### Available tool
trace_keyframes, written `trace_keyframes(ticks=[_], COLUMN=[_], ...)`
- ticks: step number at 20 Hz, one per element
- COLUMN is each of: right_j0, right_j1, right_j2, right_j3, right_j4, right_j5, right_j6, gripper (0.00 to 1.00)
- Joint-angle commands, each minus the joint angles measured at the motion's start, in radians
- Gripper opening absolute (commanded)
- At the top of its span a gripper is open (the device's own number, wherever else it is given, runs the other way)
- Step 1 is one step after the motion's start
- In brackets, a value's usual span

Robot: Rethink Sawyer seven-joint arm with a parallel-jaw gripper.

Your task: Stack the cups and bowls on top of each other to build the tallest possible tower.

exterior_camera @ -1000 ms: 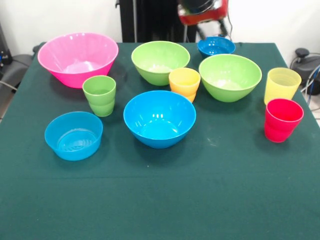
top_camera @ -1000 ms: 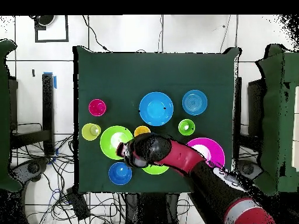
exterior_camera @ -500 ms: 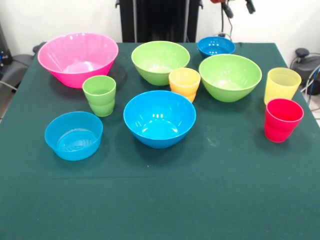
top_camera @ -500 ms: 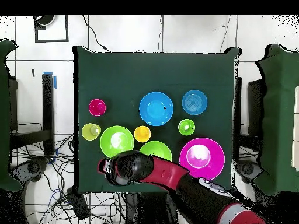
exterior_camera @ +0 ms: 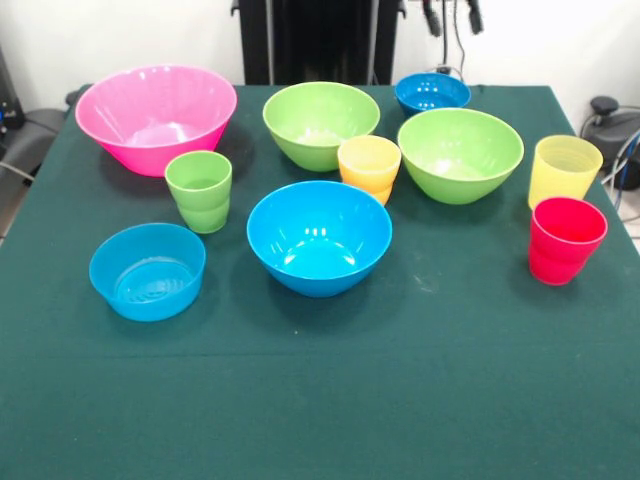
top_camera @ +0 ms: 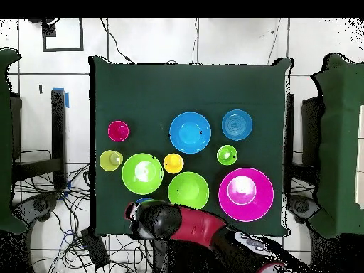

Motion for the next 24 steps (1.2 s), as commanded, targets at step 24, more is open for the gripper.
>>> trace_keyframes(ticks=[24], right_j0=[0.696], right_j1=[0.086], right_j2=[-0.746], right_j3=[-0.031], right_j4=[0.026], right_j5=[-0.532], right_j6=[0.278], gripper=[1.0])
